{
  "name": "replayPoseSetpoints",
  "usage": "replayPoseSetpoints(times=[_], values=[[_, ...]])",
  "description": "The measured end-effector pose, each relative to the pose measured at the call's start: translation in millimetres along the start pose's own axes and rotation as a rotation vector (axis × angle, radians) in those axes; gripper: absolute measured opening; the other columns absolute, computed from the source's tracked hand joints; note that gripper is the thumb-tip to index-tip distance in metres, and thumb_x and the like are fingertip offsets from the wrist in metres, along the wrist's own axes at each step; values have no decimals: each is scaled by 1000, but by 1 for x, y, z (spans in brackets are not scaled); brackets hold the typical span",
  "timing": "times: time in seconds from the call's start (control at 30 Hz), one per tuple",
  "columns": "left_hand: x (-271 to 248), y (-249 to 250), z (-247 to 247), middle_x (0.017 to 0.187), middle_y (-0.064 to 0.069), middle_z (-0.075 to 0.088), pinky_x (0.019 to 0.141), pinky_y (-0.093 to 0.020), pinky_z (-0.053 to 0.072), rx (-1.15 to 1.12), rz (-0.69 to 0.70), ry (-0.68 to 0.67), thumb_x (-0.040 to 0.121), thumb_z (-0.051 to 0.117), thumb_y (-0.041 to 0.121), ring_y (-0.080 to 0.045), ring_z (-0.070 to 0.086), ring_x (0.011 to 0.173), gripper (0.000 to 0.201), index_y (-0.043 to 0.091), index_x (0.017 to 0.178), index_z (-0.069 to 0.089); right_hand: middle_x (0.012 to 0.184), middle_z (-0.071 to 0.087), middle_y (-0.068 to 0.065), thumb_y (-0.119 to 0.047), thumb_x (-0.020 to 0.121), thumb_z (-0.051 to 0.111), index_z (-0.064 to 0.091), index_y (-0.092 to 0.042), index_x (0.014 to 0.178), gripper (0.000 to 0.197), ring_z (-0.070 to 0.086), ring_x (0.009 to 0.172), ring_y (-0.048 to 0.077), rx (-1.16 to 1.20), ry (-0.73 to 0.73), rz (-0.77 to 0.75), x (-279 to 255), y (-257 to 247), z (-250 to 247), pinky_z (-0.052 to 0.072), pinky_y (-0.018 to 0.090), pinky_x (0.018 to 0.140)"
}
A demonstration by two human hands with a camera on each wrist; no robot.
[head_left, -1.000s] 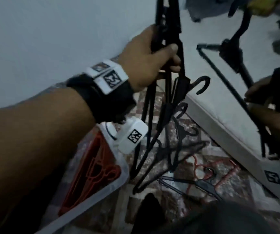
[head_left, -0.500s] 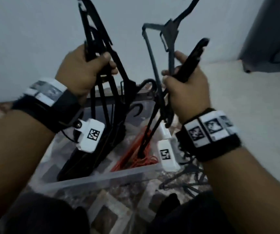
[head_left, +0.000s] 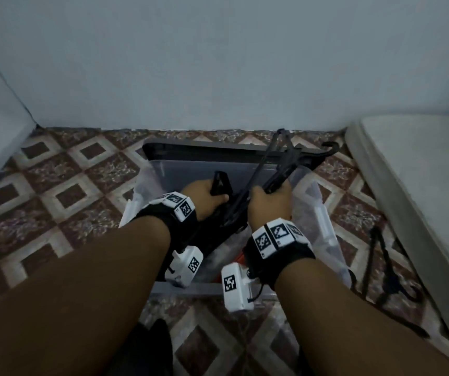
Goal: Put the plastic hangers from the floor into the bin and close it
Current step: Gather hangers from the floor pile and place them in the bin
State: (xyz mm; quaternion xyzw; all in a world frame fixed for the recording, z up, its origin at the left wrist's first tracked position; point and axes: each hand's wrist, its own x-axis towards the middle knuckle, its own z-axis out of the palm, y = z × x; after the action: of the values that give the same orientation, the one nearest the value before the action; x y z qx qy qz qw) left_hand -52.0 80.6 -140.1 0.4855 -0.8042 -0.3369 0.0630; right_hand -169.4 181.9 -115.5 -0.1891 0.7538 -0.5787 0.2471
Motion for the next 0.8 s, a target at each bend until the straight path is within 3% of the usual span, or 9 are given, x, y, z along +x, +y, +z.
replayPoseSetpoints(times=[0.13, 0.2, 0.3, 0.4, 0.47, 0.53, 0.6, 0.7, 0.8], values=[[11, -14, 0, 114, -6, 68, 74, -26, 41, 52, -68, -17, 91, 60, 46, -26, 63, 98, 36, 22, 118, 65, 104, 66, 1, -31, 91, 63, 58, -14, 121, 35, 63, 94, 25, -167, -126, 89, 15, 16, 9, 37, 22, 71], [15, -18, 1, 113, -8, 67, 72, -26, 41, 85, -92, -16, 92, 57, 49, -27, 62, 97, 41, 18, 117, 65, 107, 64, 4, -41, 93, 60, 58, -13, 122, 41, 62, 97, 27, -227, -241, 152, 23, 22, 12, 44, 27, 77], [17, -21, 3, 115, -10, 65, 74, -28, 43, 121, -93, -40, 93, 50, 56, -28, 61, 97, 51, 15, 120, 63, 120, 64, 18, -38, 95, 59, 58, -5, 124, 44, 62, 110, 36, -222, -321, 205, 33, 29, 15, 51, 46, 95], [19, -23, 2, 118, -8, 65, 73, -27, 40, 101, -84, -59, 93, 47, 60, -26, 60, 94, 53, 18, 121, 62, 116, 66, 16, -42, 92, 57, 61, -12, 115, 37, 64, 104, 38, -160, -353, 302, 36, 31, 11, 53, 52, 92], [19, -25, 0, 125, -7, 62, 79, -27, 40, 78, -72, -63, 91, 48, 63, -27, 60, 104, 57, 19, 126, 61, 116, 66, 17, -41, 92, 56, 60, -16, 100, 27, 64, 103, 39, -151, -343, 285, 40, 32, 6, 53, 53, 93], [18, -27, -3, 131, -7, 59, 84, -27, 40, 90, -60, -53, 90, 49, 63, -28, 57, 114, 61, 18, 130, 58, 108, 68, 18, -40, 91, 56, 62, -16, 92, 24, 68, 95, 38, -98, -309, 284, 42, 31, -2, 57, 55, 83], [17, -29, -7, 129, -6, 61, 84, -26, 40, 82, -59, -26, 90, 52, 59, -27, 59, 112, 57, 19, 129, 60, 98, 67, 11, -38, 92, 59, 61, -21, 90, 18, 72, 81, 32, 3, -288, 313, 44, 26, -10, 61, 49, 67], [15, -29, -12, 113, -5, 66, 74, -25, 38, 85, -45, 7, 92, 56, 49, -22, 58, 89, 36, 20, 110, 66, 97, 66, 6, -37, 93, 59, 61, -19, 107, 23, 74, 73, 25, 69, -295, 301, 50, 19, -24, 58, 38, 55], [15, -28, -17, 94, -4, 65, 64, -26, 36, 105, -25, 63, 95, 56, 41, -19, 54, 75, 21, 21, 92, 62, 104, 62, 10, -37, 95, 59, 57, -14, 120, 34, 70, 75, 26, 107, -289, 272, 56, 9, -35, 61, 43, 63]])
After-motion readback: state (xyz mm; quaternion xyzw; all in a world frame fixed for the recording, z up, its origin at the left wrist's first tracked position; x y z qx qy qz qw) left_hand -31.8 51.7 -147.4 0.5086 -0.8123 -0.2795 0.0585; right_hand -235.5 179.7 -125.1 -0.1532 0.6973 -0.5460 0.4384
